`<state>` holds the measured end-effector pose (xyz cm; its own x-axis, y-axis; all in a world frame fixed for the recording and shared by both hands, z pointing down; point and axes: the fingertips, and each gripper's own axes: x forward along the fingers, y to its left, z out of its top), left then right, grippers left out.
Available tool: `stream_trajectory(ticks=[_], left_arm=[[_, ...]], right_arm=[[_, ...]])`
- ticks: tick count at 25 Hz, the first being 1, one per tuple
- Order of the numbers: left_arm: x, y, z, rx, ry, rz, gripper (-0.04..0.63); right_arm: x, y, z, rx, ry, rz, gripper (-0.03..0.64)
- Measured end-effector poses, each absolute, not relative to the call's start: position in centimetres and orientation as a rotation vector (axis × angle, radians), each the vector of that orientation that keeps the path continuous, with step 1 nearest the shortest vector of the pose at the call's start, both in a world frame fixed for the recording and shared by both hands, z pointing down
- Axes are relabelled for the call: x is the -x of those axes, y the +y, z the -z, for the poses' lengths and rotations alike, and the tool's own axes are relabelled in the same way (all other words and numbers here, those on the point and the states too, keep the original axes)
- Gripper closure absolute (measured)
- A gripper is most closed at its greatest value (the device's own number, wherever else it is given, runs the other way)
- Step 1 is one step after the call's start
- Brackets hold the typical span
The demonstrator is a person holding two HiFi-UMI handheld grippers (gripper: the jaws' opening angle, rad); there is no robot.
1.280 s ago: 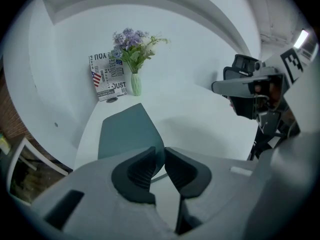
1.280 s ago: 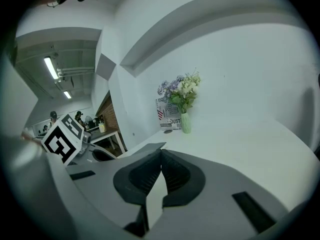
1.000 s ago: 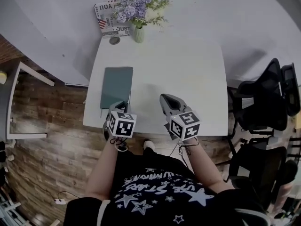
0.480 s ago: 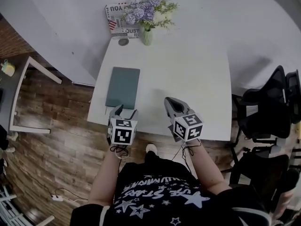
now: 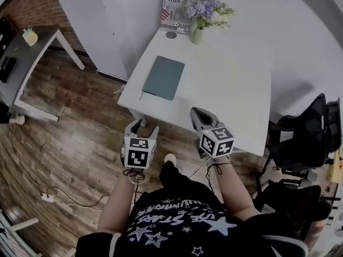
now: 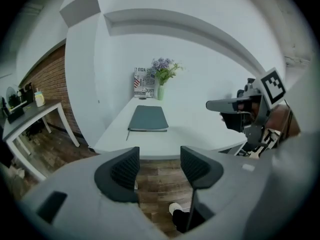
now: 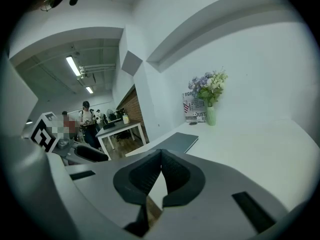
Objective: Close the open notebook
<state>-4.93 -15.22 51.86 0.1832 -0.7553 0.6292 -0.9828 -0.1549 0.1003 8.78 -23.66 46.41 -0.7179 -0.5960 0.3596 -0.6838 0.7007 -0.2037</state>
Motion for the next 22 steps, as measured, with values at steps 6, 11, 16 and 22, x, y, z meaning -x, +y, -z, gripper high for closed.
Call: stream_trajectory(ticks=[6, 11, 16, 22], left_arm=[[6.9, -7.4, -50.9, -1.918, -1.716, -0.501, 0.342], [7.1, -1.0, -50.0, -1.902, -1.770, -0.462, 0.385], [7.1, 4.9, -48.3, -1.903, -1.845, -0.401, 0.487], [5.9, 10.8, -48.1, -1.881, -1.861, -0.372, 0.555]], right_arm=[[-5.6, -16.5, -46.3, -0.901, -2.676, -0.435, 0.614], [-5.0, -10.3, -46.1, -0.836, -2.696, -0.408, 0.614], [-4.6, -4.9, -45.5, -0.782, -2.716, -0.367, 0.614], [-5.5, 0.9, -45.2, -0.749, -2.716, -0.347, 0.614]])
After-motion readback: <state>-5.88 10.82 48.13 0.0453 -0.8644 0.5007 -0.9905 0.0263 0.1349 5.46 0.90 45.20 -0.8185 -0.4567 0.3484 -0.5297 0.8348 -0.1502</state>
